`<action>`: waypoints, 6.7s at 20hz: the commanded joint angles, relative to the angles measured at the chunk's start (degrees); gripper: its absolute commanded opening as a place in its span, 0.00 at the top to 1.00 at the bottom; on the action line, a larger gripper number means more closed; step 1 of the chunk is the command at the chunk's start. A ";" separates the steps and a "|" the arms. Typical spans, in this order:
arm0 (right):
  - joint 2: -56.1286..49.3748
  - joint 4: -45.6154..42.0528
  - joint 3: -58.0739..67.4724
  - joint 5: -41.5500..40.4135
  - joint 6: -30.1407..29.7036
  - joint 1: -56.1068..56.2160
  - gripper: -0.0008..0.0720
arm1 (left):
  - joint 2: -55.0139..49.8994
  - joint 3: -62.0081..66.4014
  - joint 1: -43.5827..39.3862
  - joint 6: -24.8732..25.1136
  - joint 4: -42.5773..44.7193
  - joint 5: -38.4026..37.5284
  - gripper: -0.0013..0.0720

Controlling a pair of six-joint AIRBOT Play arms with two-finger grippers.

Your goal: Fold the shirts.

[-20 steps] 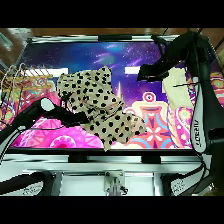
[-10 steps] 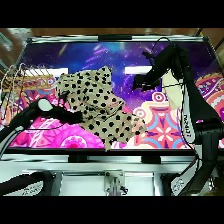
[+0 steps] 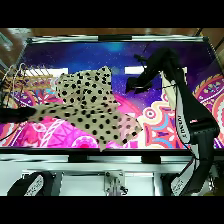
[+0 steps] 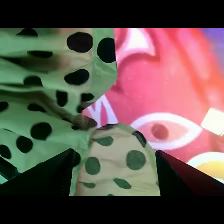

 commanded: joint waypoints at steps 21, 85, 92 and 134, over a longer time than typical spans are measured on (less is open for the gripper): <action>-0.85 0.57 0.07 -0.24 0.87 -0.42 0.13 | -4.46 4.22 -10.75 2.12 -7.34 1.81 0.17; 4.61 2.62 -5.25 9.75 -0.87 19.10 0.13 | 14.95 13.29 -52.37 -16.20 20.15 -27.80 0.92; -3.32 6.27 -5.25 9.94 3.58 17.97 0.13 | 14.93 11.91 -52.37 -16.17 20.15 -23.91 0.92; 57.81 -12.15 -0.72 21.84 9.88 1.62 0.88 | 10.08 28.04 -44.92 -16.00 16.63 41.51 0.92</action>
